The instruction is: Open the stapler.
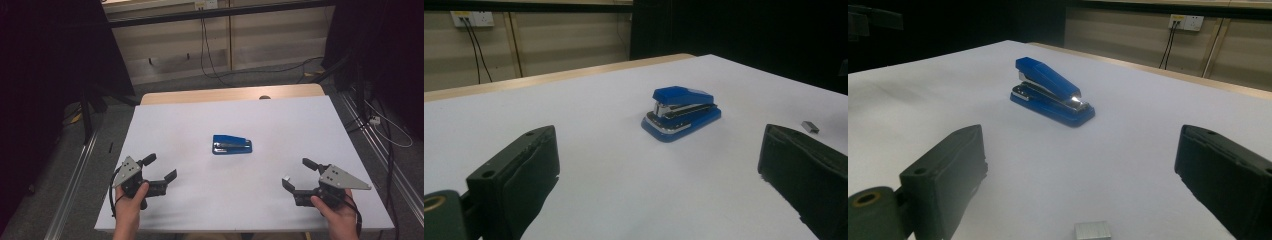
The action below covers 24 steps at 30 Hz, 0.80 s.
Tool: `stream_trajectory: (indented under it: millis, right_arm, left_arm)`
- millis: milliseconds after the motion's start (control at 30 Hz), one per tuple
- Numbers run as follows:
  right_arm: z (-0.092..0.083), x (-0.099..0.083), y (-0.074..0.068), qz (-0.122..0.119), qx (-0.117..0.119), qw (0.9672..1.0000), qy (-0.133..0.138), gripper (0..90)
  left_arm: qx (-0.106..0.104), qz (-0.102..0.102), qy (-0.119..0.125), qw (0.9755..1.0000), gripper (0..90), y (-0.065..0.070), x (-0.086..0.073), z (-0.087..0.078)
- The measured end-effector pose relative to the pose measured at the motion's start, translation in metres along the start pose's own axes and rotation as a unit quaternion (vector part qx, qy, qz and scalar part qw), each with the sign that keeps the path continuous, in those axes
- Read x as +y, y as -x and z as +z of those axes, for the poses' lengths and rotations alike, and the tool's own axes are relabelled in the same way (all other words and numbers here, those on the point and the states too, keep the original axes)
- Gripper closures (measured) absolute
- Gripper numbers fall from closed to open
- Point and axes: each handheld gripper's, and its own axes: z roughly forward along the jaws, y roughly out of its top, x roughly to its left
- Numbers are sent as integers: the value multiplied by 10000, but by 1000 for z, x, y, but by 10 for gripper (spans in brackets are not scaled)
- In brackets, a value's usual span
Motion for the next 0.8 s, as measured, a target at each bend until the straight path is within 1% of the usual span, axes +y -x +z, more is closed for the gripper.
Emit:
stream_trajectory:
  millis: [167, 200, 267, 333, 400, 433, 467, 533, 600, 733, 800]
  right_arm:
    - [2, 1, -1, -34, 23, 10000, -29, 58]
    - [2, 1, -1, -32, 25, 10000, -20, 59]
    - [3, 0, -1, -35, 21, 10000, -32, 58]
    - [3, 0, -1, -38, 22, 10000, -46, 58]
    - [4, 0, 0, -36, 30, 10000, -40, 58]
    - [4, 0, 0, -36, 30, 10000, -40, 58]
    - [4, 0, 1, -17, 29, 10000, -38, 58]
    - [5, 0, 1, 89, 38, 10000, -6, 48]
    - [7, 0, 2, 95, 23, 10000, 5, 47]
    - [9, 0, 2, 67, 24, 10000, -37, 47]
    - [11, 1, 2, 99, 22, 9999, -28, 47]
  left_arm:
    - [-11, -11, -1, 10000, 31, 1, 1, 2]
    - [-12, 19, -6, 10000, 31, 1, 2, 3]
    - [-34, -17, -8, 10000, 31, 1, 2, 7]
    - [-42, 7, -24, 10000, 30, 1, 2, 9]
    - [-78, -5, -43, 10000, 28, 2, 4, 16]
    - [-78, -5, -43, 10000, 26, 2, 4, 16]
    - [-101, 20, -86, 9999, 26, 2, 5, 21]
    - [-117, 70, -160, 9998, 25, 3, 7, 27]
    - [-143, 41, -174, 9997, 24, 5, 8, 34]
    - [-226, 93, -221, 9995, 26, 7, 10, 46]
    - [-253, 119, -239, 9993, 26, 8, 10, 52]
